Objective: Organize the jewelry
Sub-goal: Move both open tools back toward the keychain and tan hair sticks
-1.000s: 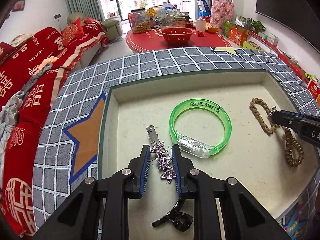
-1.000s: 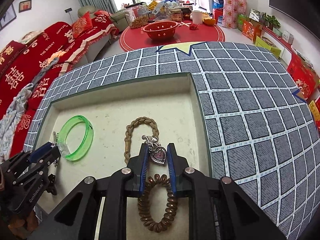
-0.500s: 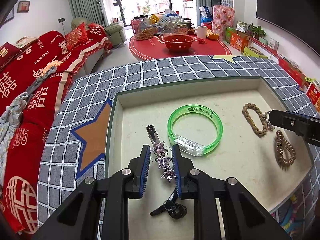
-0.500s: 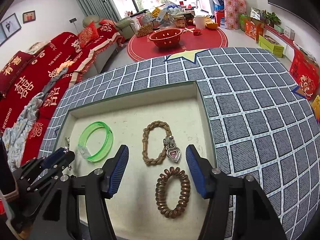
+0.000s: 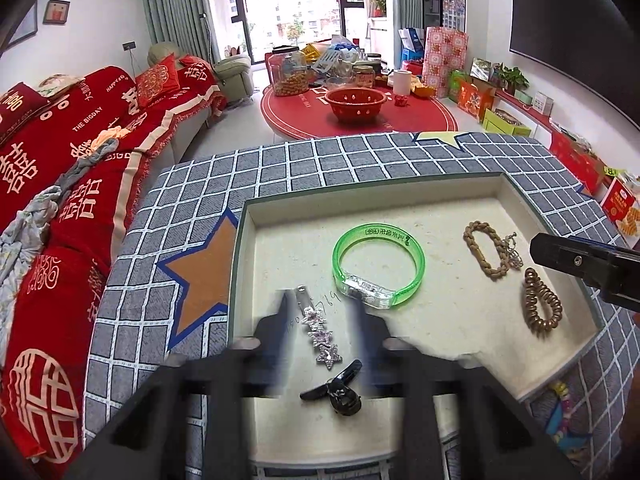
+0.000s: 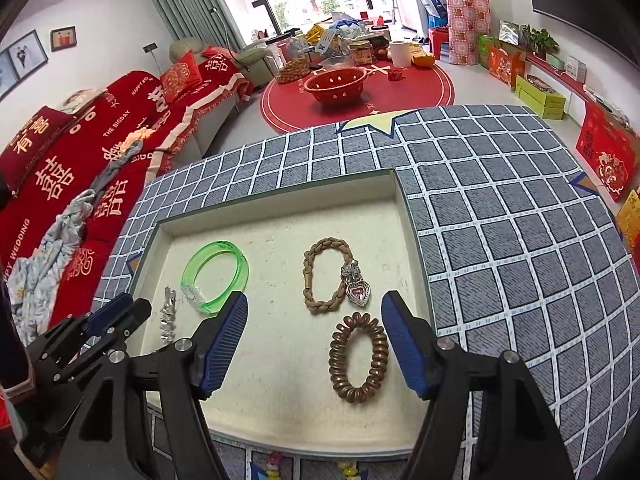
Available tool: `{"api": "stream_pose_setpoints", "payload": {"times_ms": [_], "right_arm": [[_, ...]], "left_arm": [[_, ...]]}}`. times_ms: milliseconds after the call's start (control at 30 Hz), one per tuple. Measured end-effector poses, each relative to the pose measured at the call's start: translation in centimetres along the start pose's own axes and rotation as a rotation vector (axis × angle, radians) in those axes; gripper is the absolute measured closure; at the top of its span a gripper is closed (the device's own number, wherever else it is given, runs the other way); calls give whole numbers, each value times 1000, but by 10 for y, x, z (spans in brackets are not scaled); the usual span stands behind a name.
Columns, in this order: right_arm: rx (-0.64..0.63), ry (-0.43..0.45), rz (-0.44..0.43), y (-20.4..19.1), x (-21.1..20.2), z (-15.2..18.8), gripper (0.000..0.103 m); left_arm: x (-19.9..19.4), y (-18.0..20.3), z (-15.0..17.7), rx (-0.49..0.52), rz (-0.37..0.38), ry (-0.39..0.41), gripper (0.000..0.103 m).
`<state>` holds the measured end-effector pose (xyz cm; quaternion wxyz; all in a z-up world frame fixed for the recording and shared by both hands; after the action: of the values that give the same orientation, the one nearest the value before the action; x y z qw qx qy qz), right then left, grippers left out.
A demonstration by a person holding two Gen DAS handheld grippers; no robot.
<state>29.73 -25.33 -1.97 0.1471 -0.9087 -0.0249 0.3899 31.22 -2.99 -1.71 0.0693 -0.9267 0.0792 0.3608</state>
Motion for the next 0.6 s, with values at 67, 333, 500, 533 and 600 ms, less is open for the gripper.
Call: {"api": "stream_pose_setpoints", "payload": {"times_ms": [67,333,500,533,600], "right_arm": [[1,9,0,-1,-6,0,24],[-1,32,11,-4,-26,4,18],[-4,96,13,-7,-48,11,0],[-3,112,10,-8,-54,13,0],[-1,141,1,-9,-66,15,0]], "left_arm": [[-13,-2,-1,-13,-31,66,0],[-37,-4,1,-9,-11,78,0],[-57,-10,9,-37,-2,84,0],[-61,-12,11,-42,0,90,0],[-71,-15,17,-51,5,95,0]]}}
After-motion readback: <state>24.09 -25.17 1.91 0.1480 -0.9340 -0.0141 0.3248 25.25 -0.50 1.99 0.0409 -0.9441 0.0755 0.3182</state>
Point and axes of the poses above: each gripper's, at about its wrist camera, not at the fingertips, and x roughly the way its jaws point, y to its right, z to its underside, the point moved 2 cm from there along x, roughly the way its jaws point, and after that the axes turned 6 degrees about y, right-handed, at the moved point
